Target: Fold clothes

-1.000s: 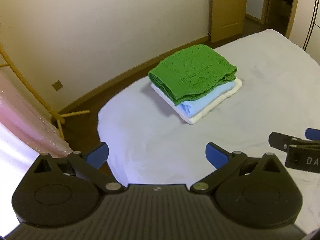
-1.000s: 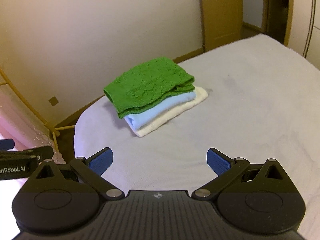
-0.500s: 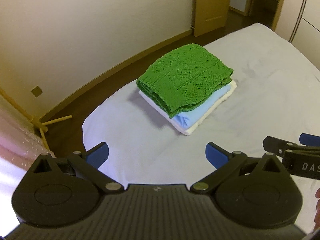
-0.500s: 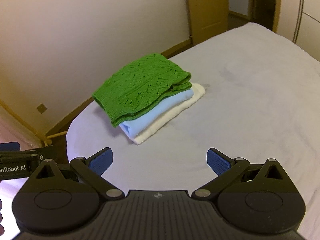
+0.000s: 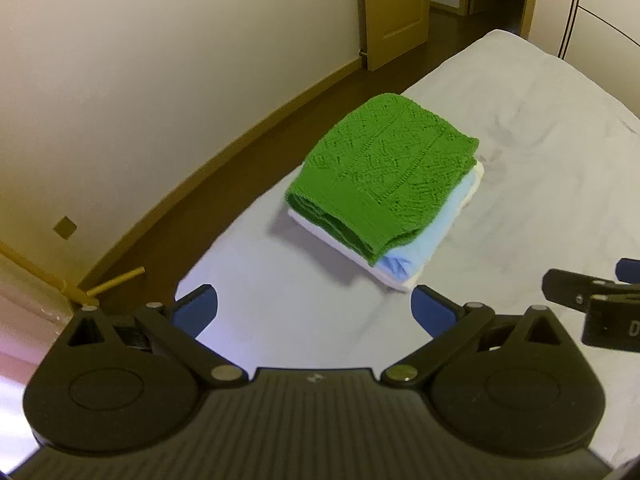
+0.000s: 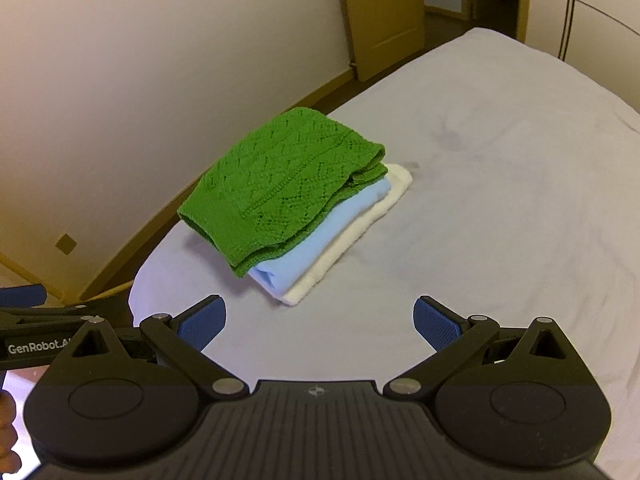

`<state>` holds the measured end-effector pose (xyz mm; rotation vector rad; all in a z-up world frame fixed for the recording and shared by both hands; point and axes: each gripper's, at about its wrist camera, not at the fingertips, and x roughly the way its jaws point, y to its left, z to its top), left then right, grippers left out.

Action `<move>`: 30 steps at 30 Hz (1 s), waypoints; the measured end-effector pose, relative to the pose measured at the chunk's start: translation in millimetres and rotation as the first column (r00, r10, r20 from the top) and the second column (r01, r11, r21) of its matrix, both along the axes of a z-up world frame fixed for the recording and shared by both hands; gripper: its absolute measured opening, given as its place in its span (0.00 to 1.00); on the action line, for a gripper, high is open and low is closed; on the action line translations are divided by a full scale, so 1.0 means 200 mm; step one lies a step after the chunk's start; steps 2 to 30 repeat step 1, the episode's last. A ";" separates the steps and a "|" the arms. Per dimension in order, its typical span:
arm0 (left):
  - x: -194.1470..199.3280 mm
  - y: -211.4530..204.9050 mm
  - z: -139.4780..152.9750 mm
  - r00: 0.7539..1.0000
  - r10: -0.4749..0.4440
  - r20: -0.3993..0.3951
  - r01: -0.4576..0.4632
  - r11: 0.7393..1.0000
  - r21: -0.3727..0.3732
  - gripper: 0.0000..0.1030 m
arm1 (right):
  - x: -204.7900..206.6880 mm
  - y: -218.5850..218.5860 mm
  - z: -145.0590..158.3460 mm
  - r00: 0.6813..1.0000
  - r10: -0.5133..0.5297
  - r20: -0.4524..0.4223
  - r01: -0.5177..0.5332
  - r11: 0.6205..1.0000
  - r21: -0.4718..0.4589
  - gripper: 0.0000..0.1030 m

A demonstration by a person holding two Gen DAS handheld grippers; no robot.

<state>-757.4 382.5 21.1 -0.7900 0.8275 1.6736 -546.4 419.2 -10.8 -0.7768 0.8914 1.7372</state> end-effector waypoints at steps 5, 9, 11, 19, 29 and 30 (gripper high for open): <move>-0.01 0.01 -0.01 1.000 -0.011 -0.001 0.011 1.000 -0.008 0.99 | -0.01 0.00 0.00 1.000 -0.005 0.000 0.005 1.000 0.001 1.00; -0.01 0.01 -0.01 1.000 -0.011 -0.001 0.011 1.000 -0.008 0.99 | -0.01 0.00 0.00 1.000 -0.005 0.000 0.005 1.000 0.001 1.00; -0.01 0.01 -0.01 1.000 -0.011 -0.001 0.011 1.000 -0.008 0.99 | -0.01 0.00 0.00 1.000 -0.005 0.000 0.005 1.000 0.001 1.00; -0.01 0.01 -0.01 1.000 -0.011 -0.001 0.011 1.000 -0.008 0.99 | -0.01 0.00 0.00 1.000 -0.005 0.000 0.005 1.000 0.001 1.00; -0.01 0.01 -0.01 1.000 -0.011 -0.001 0.011 1.000 -0.008 0.99 | -0.01 0.00 0.00 1.000 -0.005 0.000 0.005 1.000 0.001 1.00; -0.01 0.01 -0.01 1.000 -0.011 -0.001 0.011 1.000 -0.008 0.99 | -0.01 0.00 0.00 1.000 -0.005 0.000 0.005 1.000 0.001 1.00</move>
